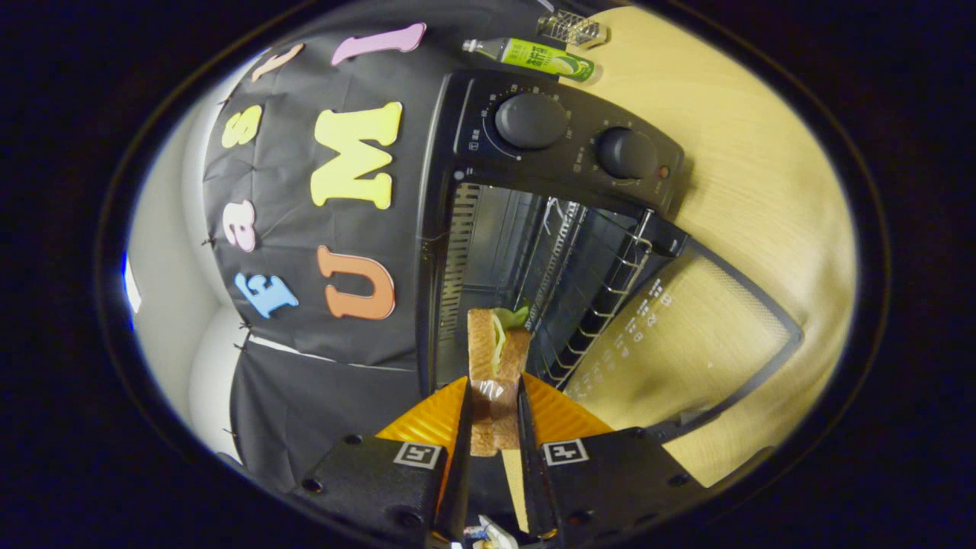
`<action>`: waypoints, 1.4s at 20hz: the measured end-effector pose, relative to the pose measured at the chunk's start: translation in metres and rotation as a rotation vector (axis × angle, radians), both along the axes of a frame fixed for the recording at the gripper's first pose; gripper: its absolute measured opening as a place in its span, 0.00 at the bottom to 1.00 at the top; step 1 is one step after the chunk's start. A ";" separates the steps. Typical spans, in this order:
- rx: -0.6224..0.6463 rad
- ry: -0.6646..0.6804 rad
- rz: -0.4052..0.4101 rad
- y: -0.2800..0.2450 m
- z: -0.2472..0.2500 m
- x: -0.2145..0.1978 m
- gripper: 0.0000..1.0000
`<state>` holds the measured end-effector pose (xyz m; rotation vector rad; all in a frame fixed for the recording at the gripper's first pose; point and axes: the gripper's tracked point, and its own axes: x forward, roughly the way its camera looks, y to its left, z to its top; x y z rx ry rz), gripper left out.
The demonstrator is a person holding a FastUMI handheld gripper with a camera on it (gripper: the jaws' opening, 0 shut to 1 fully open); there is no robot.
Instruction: Open the toaster oven, put the food inside, and close the toaster oven door.
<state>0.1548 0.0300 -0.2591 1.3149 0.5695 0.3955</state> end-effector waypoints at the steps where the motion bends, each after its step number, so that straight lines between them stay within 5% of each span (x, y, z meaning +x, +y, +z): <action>1: 0.007 -0.018 -0.021 0.003 0.001 0.012 0.35; 8: -0.020 -0.095 -0.184 0.002 -0.002 0.069 0.35; 14: -0.062 -0.121 -0.237 -0.011 -0.020 0.075 0.36; 16: -0.167 -0.127 -0.283 -0.026 -0.021 0.072 0.39; 18: -0.254 -0.123 -0.264 -0.019 -0.024 0.073 0.46; 24: -0.595 -0.154 -0.161 -0.001 -0.024 0.060 0.93; 28: -0.796 -0.179 -0.140 -0.003 -0.030 0.051 1.00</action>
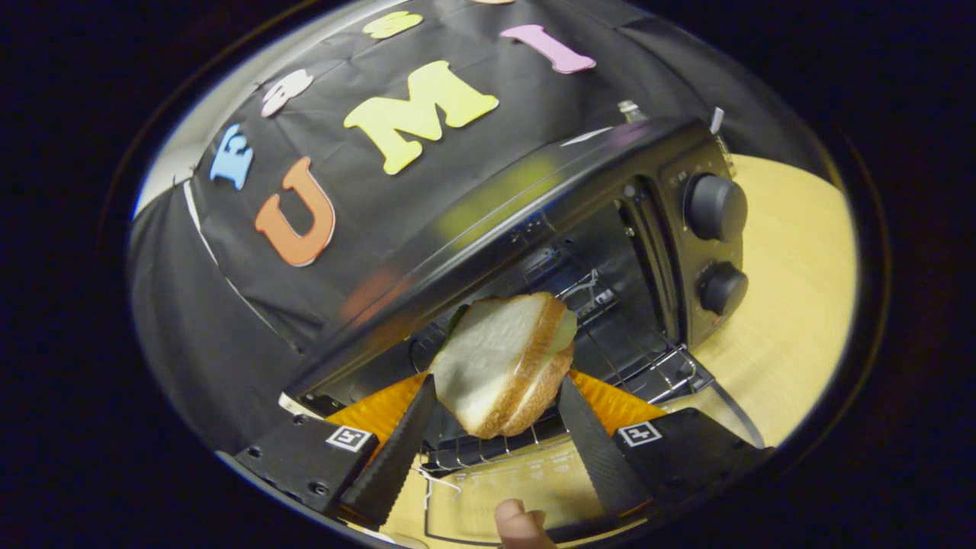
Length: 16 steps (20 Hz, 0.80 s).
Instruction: Open the toaster oven, put the food inside, and close the toaster oven door.
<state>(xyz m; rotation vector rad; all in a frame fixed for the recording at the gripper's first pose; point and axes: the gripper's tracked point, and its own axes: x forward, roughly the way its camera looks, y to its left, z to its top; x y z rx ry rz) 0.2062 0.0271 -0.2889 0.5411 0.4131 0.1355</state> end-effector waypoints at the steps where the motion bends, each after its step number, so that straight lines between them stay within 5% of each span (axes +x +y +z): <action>1: -0.046 0.001 -0.001 -0.001 -0.001 -0.004 1.00; 11: -0.484 -0.130 0.047 -0.006 -0.012 -0.087 1.00; 16: -0.528 -0.098 0.015 -0.014 -0.048 -0.135 1.00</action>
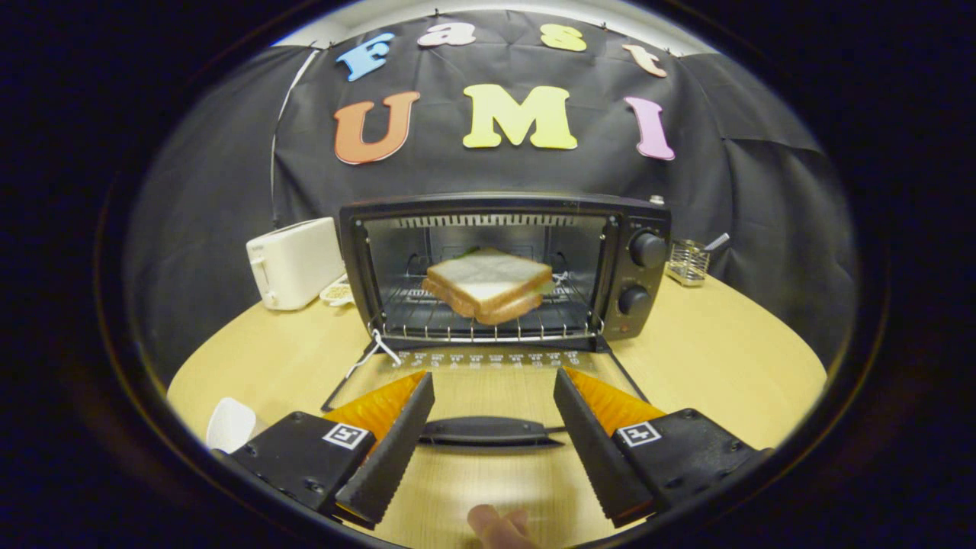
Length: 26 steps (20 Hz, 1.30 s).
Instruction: Open the toaster oven, put the food inside, and close the toaster oven door.
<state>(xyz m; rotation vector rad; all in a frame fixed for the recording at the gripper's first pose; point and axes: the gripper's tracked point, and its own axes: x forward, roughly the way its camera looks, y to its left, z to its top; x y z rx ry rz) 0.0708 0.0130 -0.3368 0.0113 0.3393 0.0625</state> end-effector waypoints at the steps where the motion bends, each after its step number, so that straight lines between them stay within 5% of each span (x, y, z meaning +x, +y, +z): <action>1: 0.002 0.027 -0.014 -0.002 -0.011 -0.009 1.00; 14: 0.004 0.242 0.002 0.002 -0.057 -0.030 1.00; 26: 0.003 0.242 -0.030 0.003 -0.057 -0.029 1.00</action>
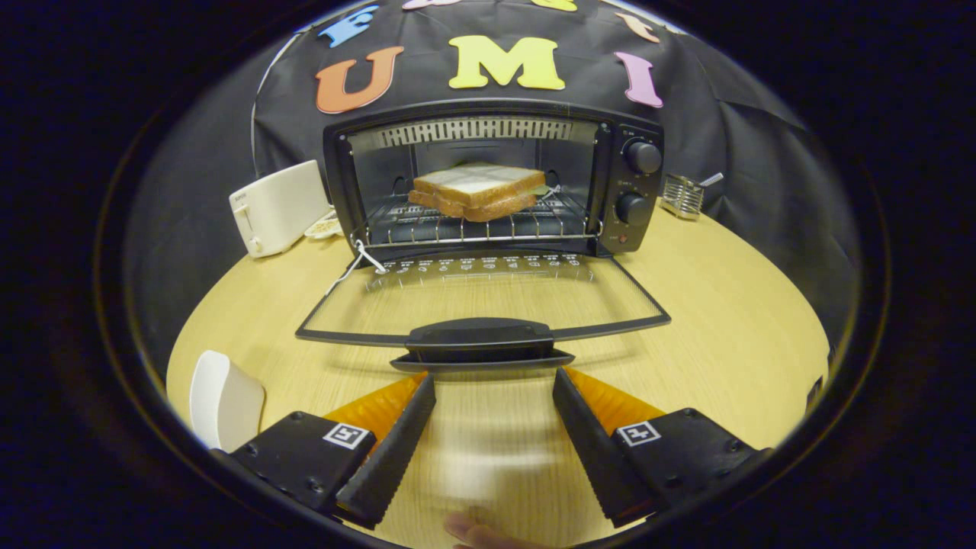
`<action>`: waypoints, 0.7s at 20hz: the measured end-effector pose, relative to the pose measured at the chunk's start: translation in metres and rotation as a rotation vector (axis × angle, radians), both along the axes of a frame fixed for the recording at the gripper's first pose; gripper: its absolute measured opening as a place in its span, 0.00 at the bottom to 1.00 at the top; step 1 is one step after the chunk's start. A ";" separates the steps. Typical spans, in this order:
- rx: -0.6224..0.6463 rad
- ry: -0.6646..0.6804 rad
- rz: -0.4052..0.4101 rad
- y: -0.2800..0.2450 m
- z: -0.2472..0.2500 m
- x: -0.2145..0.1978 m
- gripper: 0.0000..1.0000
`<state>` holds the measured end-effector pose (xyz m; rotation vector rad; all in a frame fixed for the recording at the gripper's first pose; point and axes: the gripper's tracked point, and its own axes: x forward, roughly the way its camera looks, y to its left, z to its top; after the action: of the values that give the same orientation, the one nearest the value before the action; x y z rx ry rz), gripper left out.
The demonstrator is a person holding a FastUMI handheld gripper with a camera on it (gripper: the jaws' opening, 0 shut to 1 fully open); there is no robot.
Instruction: Open the toaster oven, put the food inside, and close the toaster oven door.
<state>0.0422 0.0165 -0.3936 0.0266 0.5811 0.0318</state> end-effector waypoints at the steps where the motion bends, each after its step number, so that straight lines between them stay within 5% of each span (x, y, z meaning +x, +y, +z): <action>1: 0.004 -0.007 0.001 0.000 0.001 0.000 1.00; 14: 0.105 -0.279 0.040 0.001 0.035 0.000 1.00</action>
<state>0.0426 0.0176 -0.3583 0.1108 0.3006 0.1032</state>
